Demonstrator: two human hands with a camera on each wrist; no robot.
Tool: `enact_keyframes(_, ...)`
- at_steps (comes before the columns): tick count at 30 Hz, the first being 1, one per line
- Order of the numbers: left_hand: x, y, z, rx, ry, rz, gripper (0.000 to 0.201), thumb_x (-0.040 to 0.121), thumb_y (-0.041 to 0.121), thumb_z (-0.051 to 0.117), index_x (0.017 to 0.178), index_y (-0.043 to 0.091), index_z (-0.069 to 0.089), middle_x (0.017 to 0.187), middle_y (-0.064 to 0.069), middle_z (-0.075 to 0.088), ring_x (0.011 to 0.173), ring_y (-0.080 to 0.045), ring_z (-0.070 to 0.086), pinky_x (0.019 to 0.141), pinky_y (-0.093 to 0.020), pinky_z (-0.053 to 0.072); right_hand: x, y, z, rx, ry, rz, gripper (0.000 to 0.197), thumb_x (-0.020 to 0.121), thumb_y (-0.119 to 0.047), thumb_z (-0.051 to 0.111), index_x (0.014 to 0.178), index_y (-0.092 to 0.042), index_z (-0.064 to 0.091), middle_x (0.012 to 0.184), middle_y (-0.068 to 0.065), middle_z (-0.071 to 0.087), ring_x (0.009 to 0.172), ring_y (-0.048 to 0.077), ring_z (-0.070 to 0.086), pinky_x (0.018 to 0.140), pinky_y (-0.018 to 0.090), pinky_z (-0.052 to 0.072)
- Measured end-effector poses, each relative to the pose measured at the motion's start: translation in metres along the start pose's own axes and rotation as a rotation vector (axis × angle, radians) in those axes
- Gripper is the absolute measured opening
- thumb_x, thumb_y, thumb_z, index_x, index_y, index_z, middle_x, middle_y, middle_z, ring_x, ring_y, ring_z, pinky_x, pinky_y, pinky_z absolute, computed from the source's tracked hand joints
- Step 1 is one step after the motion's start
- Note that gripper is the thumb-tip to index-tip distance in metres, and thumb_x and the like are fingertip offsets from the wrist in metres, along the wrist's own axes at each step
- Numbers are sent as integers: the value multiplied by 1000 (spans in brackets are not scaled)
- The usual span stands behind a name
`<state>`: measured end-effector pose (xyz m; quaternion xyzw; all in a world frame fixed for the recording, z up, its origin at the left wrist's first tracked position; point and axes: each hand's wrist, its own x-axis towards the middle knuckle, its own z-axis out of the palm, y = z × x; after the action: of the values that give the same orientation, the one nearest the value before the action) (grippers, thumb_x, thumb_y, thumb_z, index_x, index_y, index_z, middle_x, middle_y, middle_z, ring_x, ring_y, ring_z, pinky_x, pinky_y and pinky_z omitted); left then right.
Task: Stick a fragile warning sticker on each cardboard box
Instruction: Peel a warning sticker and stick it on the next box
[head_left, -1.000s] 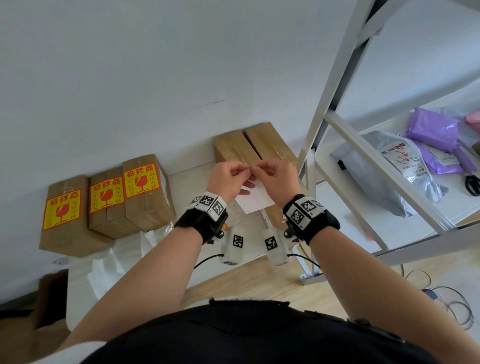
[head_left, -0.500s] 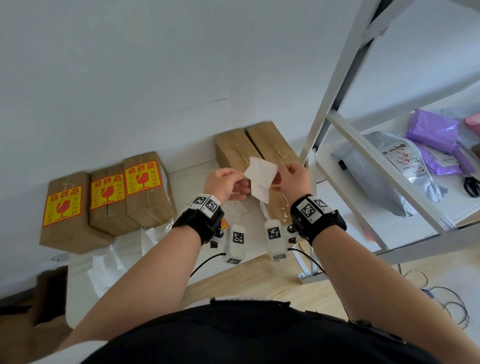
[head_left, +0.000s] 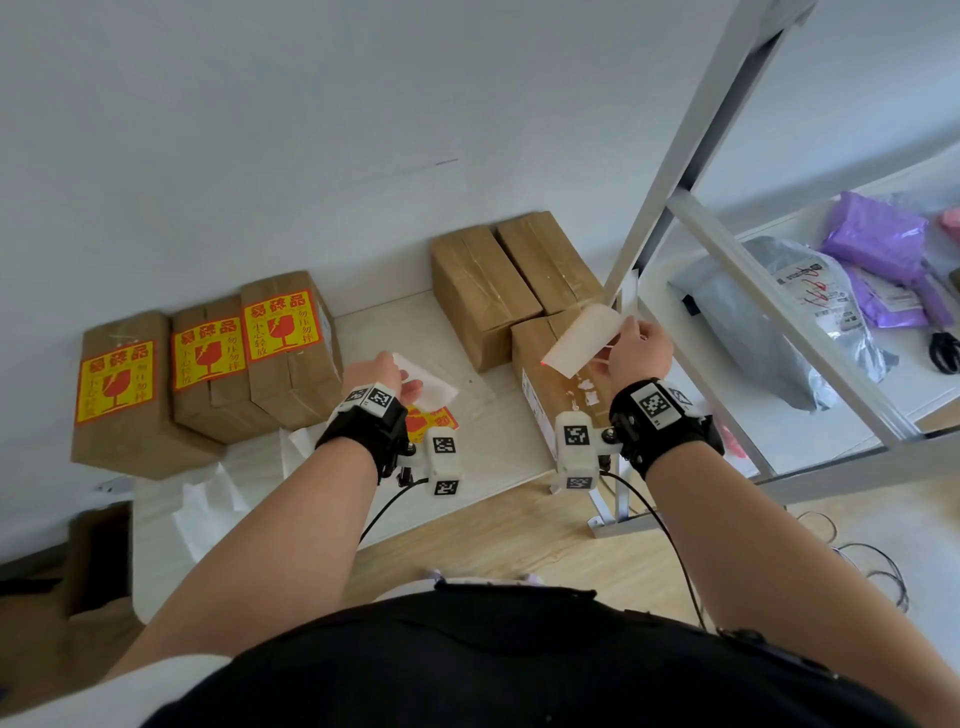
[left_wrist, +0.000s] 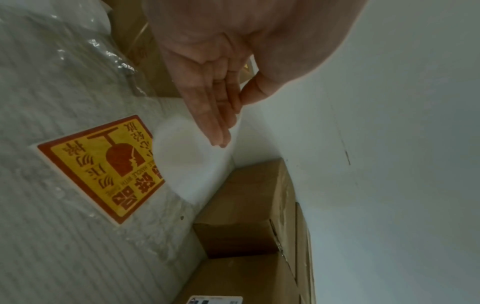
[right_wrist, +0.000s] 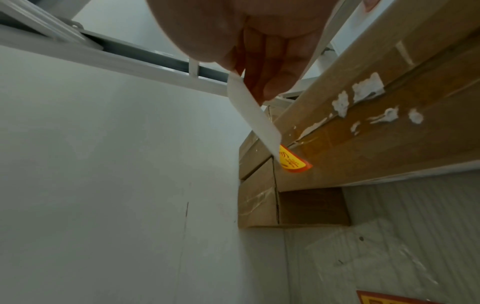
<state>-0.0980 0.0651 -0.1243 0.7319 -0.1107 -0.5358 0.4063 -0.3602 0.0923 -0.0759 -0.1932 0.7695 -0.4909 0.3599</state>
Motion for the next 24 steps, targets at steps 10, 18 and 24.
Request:
enact_keyframes(10,-18,-7,22,207,-157,232,21,93,18,60,110,6,63,80,-6,71,54,-18,66,49,-26,50,-18,-3,4,17,-91,-122,17,102,-28,46,104,-16,58,93,8,70,70,19,73,62,41,62)
enact_keyframes(18,-102,8,68,552,-686,667,49,75,36,81,119,20,66,108,7,71,97,-8,68,81,-26,57,-31,-17,-3,88,-225,-199,14,101,-22,49,111,-13,56,94,5,69,67,16,72,56,33,60)
enact_keyframes(24,-114,3,91,536,-532,744,44,65,23,90,100,16,64,99,4,73,92,-8,69,79,-25,55,-27,-23,-20,108,-406,-232,26,99,-32,54,105,-8,63,91,13,74,77,32,73,72,51,59)
